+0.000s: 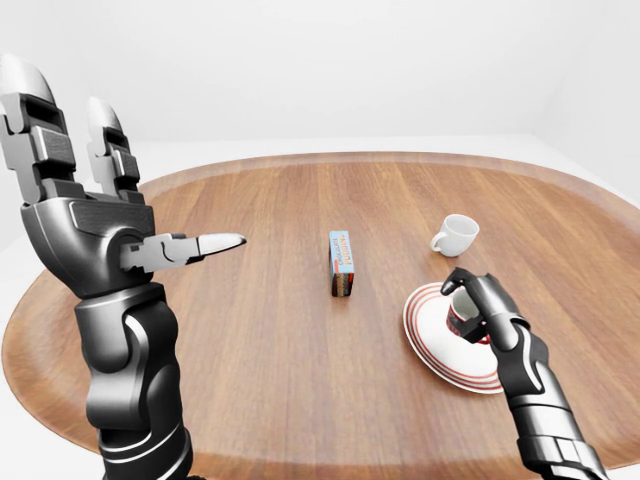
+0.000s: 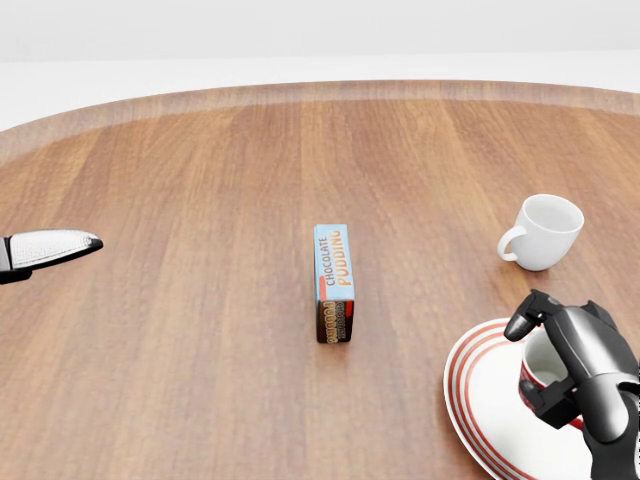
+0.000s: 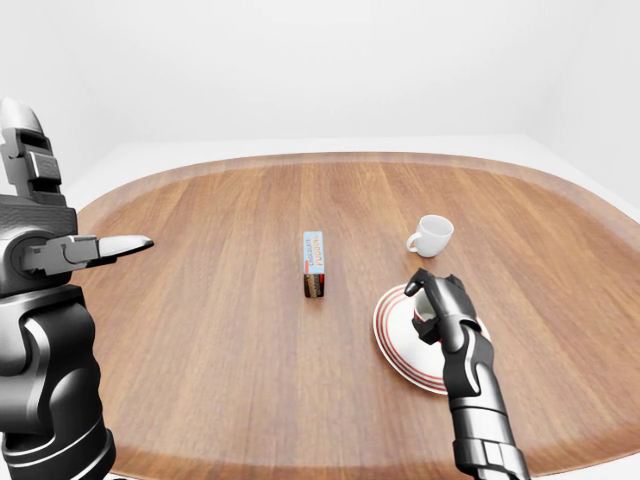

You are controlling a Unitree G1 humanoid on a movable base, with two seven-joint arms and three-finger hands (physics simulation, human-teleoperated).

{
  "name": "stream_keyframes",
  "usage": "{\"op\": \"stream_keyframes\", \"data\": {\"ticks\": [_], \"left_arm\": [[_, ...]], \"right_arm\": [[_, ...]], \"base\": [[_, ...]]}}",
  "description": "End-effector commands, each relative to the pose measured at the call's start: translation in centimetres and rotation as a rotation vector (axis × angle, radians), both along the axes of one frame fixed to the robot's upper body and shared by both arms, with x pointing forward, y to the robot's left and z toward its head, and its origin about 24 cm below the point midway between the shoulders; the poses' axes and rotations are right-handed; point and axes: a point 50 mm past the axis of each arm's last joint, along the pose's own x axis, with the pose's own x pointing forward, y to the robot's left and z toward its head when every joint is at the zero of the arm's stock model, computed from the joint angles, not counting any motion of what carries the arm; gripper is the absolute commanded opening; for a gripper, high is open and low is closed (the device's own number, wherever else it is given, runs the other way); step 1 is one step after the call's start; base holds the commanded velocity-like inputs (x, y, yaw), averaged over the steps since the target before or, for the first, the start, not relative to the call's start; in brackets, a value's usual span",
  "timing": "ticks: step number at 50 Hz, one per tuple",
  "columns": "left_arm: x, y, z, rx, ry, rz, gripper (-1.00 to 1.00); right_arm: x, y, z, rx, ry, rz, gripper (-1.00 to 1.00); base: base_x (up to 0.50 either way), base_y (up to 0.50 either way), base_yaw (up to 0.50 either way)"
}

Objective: Pick up the red mug and put it on the plate

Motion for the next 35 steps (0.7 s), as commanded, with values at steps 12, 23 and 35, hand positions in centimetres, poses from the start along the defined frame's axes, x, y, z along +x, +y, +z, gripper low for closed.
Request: {"op": "stream_keyframes", "data": {"ticks": [12,23,35], "left_arm": [[0.1,0.1,-0.2,0.001,0.009,0.002,1.0],[0.0,0.1,-0.2,0.002,0.01,0.004,1.0],[0.0,0.1,-0.2,0.003,0.01,0.005,1.0]], "right_arm": [[-0.1,0.1,-0.3,-0.039,-0.055,-0.038,-1.0],[0.0,-0.5,-0.8,-0.021,-0.041,-0.065,-1.0],[-0.1,-0.8,-1.2,-0.005,-0.037,-0.086,-1.0]], "base": [[0.0,0.0,0.0],[0.0,0.0,0.0],[0.0,0.0,0.0]]}}
